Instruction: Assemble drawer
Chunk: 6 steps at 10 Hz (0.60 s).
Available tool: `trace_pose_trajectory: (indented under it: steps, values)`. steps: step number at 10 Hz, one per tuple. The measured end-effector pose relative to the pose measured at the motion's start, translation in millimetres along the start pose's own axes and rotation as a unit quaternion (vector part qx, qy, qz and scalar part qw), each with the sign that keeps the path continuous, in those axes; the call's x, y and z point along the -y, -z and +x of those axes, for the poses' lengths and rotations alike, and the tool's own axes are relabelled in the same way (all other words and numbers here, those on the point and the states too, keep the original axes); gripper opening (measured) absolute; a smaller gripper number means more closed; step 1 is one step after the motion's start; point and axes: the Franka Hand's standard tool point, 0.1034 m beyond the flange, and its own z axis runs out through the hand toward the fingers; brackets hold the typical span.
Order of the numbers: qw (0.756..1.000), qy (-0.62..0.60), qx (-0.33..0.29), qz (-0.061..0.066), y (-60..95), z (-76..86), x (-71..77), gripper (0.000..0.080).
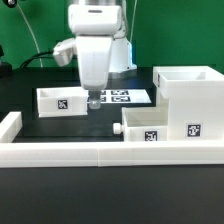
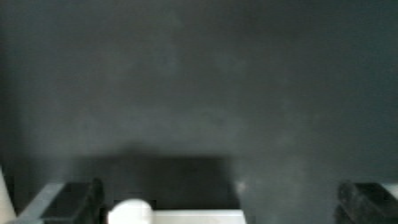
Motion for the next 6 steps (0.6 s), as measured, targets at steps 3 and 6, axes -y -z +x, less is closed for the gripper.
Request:
trace_pose_trajectory:
  steps: [3,6]
  values:
    - [0.999,0.003,-0.036,0.01,-14.2,-2.7,-0.7,0.0649]
    - [0.999,-0.006,-0.048,0.023,-31.4,25.0,1.1,0.0649]
